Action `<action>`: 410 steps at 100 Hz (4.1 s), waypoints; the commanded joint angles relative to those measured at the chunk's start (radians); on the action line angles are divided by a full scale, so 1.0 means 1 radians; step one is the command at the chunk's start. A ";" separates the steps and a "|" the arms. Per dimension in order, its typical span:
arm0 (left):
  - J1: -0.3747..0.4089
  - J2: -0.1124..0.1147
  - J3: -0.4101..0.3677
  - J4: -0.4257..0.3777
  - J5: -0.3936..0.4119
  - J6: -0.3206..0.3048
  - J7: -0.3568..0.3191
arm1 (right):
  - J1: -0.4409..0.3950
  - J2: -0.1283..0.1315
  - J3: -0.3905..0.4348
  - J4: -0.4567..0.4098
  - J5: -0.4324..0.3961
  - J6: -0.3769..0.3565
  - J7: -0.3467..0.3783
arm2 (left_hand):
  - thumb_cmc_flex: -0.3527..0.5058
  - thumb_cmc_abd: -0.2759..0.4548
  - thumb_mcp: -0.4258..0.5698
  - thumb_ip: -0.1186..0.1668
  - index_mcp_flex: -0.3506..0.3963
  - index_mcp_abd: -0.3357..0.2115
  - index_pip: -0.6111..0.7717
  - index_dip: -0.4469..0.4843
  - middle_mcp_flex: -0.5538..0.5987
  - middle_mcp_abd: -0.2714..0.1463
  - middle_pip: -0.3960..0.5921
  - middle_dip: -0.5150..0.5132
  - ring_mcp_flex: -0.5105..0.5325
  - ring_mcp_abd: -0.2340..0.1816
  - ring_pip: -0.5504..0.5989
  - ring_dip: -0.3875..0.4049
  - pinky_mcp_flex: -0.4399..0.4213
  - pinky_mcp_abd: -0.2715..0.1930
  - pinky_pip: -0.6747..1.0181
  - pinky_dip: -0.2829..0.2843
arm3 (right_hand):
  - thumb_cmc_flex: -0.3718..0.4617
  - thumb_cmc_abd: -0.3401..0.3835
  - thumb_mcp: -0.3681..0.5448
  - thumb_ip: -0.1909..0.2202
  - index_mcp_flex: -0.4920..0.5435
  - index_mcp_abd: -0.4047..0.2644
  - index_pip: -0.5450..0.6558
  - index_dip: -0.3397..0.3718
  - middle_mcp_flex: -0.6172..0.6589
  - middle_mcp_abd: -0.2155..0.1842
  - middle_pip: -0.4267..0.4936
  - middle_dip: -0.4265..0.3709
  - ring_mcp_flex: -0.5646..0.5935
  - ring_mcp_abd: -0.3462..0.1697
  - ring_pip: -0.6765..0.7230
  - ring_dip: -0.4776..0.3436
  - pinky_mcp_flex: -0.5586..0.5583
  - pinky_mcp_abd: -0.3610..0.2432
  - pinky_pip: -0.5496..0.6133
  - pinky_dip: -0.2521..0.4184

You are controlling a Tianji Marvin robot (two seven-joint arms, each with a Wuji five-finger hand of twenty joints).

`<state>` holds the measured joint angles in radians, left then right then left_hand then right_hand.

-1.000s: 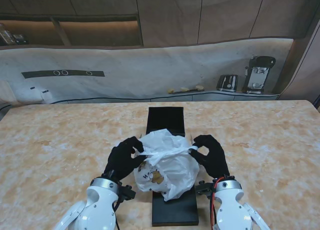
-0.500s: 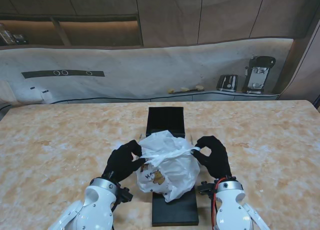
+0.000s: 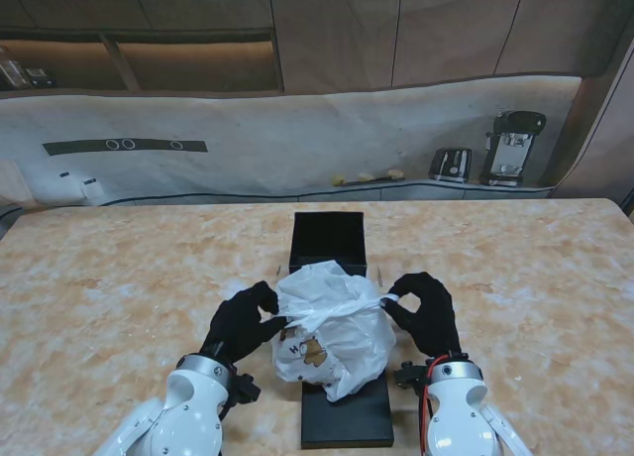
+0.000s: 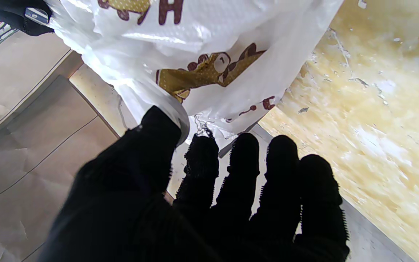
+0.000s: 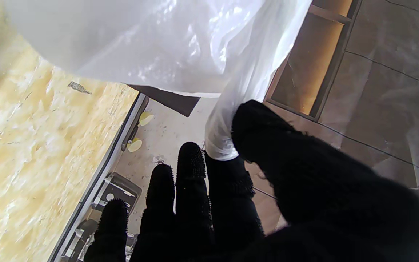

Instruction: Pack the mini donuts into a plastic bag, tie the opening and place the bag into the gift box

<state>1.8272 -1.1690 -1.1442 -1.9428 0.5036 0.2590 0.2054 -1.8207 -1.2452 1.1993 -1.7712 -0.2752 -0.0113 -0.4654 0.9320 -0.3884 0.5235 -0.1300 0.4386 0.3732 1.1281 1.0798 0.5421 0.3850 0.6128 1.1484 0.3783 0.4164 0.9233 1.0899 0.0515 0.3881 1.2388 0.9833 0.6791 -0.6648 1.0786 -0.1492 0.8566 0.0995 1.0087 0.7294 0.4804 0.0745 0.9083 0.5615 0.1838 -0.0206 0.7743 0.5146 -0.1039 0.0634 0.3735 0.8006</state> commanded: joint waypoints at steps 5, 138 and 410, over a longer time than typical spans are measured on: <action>0.012 0.006 -0.015 -0.002 -0.035 0.009 -0.023 | -0.009 0.001 0.016 0.000 0.014 0.003 -0.010 | 0.202 0.051 0.178 -0.004 0.017 -0.017 -0.097 -0.092 -0.023 -0.005 -0.042 -0.070 -0.040 -0.009 -0.067 -0.094 -0.036 -0.024 -0.033 -0.038 | 0.039 0.069 -0.021 0.001 -0.065 0.098 0.093 0.004 -0.001 -0.001 0.024 0.026 -0.015 -0.042 0.012 0.023 -0.005 -0.019 -0.004 0.005; 0.073 0.011 -0.037 -0.085 -0.146 -0.047 -0.069 | -0.004 0.131 0.119 -0.096 -0.176 -0.266 0.435 | -0.099 0.053 0.206 0.099 0.055 -0.055 -0.509 -0.426 -0.203 -0.091 -0.119 -0.543 -0.146 -0.118 -0.402 -0.415 -0.127 -0.057 -0.392 -0.186 | -0.325 0.000 -0.395 0.127 -0.472 -0.162 -0.620 -0.370 -0.308 0.002 -0.523 -0.298 -0.078 0.004 -0.600 -0.224 0.022 0.048 -0.165 -0.215; 0.124 0.024 -0.031 -0.117 -0.214 0.061 -0.155 | 0.287 0.164 -0.282 0.230 -0.416 -0.200 0.463 | -0.071 -0.036 0.105 0.053 0.096 -0.053 -0.395 -0.343 -0.116 -0.054 -0.065 -0.464 -0.089 -0.053 -0.290 -0.333 -0.080 -0.043 -0.213 -0.201 | 0.009 -0.111 0.003 0.099 -0.344 -0.288 -0.186 -0.070 -0.285 0.002 -0.064 0.069 0.174 0.046 0.045 0.082 0.503 0.119 0.820 -0.110</action>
<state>1.9507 -1.1427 -1.1741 -2.0569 0.2917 0.3200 0.0612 -1.5289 -1.0685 0.9213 -1.5485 -0.6868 -0.2147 0.0047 0.8630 -0.4126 0.6301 -0.0566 0.5054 0.3417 0.7226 0.7441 0.3986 0.3337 0.5440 0.6739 0.2659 0.3590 0.6221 0.7464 -0.0278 0.3429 1.0073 0.7904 0.6506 -0.8082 0.9977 -0.0521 0.4750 -0.1777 0.7762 0.6409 0.1859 0.0882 0.8215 0.6144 0.3254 0.0307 0.7682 0.5578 0.3427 0.2139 1.0711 0.6553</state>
